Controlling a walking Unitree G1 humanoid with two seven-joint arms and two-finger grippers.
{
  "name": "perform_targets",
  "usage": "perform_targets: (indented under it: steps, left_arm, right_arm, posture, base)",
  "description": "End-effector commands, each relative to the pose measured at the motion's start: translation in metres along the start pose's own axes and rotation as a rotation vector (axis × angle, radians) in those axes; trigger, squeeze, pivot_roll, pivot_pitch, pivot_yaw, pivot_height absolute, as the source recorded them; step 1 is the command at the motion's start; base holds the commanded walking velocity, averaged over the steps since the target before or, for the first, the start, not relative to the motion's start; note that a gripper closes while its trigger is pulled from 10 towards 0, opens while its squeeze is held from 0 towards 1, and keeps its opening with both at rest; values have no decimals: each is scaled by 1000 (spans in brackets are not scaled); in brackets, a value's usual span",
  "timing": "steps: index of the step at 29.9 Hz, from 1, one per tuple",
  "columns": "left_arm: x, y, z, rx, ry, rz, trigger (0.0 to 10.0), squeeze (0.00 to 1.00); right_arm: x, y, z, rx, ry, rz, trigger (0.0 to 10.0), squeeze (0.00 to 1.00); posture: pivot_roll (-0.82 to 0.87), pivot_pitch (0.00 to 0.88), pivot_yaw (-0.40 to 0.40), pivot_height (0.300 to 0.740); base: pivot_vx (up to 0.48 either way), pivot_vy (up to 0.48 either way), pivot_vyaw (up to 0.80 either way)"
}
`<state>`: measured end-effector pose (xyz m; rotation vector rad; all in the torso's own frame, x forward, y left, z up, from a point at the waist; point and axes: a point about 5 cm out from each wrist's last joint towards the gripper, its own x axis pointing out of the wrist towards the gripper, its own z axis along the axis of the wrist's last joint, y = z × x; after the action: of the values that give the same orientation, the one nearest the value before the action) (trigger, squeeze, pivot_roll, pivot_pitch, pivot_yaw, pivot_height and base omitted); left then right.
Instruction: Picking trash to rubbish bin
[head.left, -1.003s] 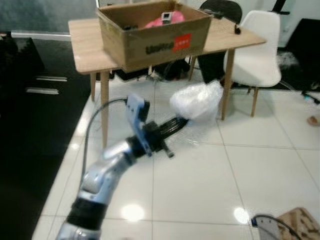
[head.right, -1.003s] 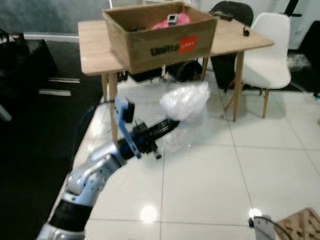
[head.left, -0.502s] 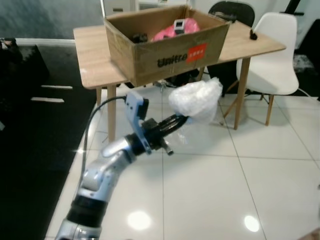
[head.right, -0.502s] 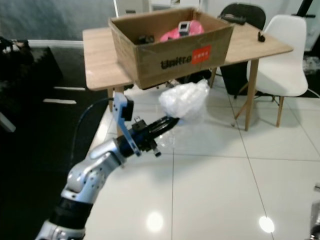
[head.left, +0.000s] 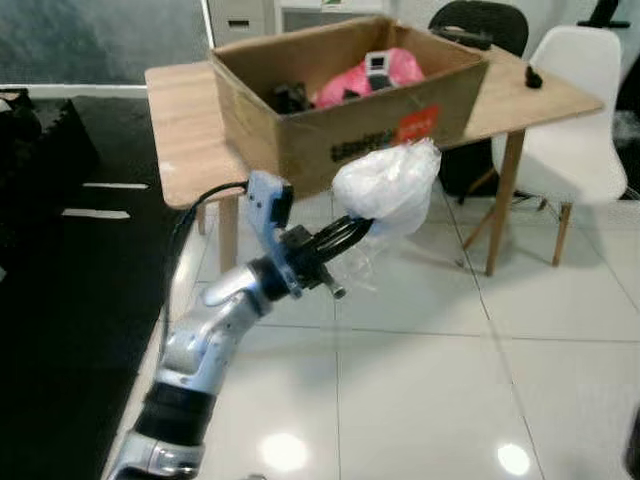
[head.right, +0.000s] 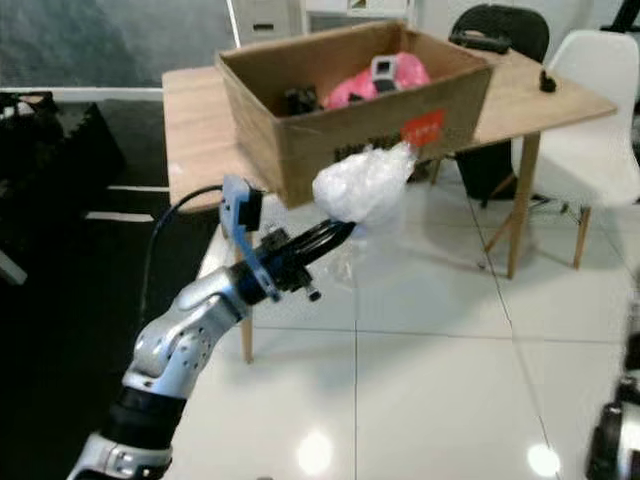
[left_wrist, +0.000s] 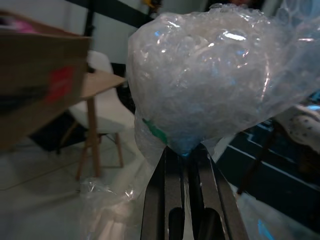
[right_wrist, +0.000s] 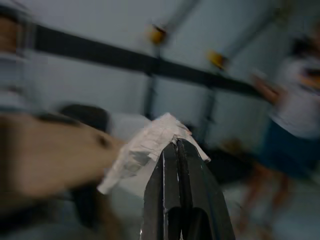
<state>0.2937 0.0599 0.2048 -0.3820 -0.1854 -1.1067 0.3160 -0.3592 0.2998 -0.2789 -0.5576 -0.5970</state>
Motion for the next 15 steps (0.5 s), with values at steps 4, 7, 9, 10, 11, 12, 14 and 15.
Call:
perform_targets:
  steps: [4, 7, 9, 10, 11, 12, 14, 15]
  left_arm:
    - [3, -3, 2, -4, -18, -13, 10000, 0]
    - [5, -4, 5, -10, -34, -21, 10000, 0]
    - [8, -8, 12, -13, -64, -41, 10000, 0]
    - [11, -13, 21, -10, -102, -62, 10000, 0]
    - [12, -14, 25, -10, -118, -69, 10000, 0]
    - [12, -14, 25, -10, -118, -69, 10000, 0]
    - [14, -17, 34, -7, -152, -85, 10000, 0]
    - [16, -20, 43, -5, -183, -100, 10000, 0]
  right_arm:
    - [8, 29, 41, 92, -150, 177, 10000, 0]
    - [8, 36, 47, 144, -163, 218, 10000, 0]
    - [8, 43, 53, 184, -175, 275, 10000, 0]
    - [6, 51, 59, 209, -192, 333, 10000, 0]
    - [5, 54, 60, 218, -199, 352, 10000, 0]
    - [5, 54, 60, 218, -199, 352, 10000, 0]
    - [4, 58, 66, 233, -216, 383, 10000, 0]
    - [2, 62, 70, 249, -228, 411, 10000, 0]
  posture:
    - [-42, 96, 36, 740]
    - [-44, 97, 35, 740]
    - [-41, 97, 35, 740]
    - [-39, 95, 35, 740]
    - [-39, 95, 35, 740]
    - [-39, 95, 35, 740]
    - [-37, 94, 37, 740]
    - [-37, 93, 39, 740]
  base:
    - [394, 0, 0]
    - [395, 0, 0]
    - [394, 0, 0]
    - [394, 0, 0]
    - [394, 0, 0]
    - [394, 0, 0]
    - [394, 0, 0]
    - [398, 0, 0]
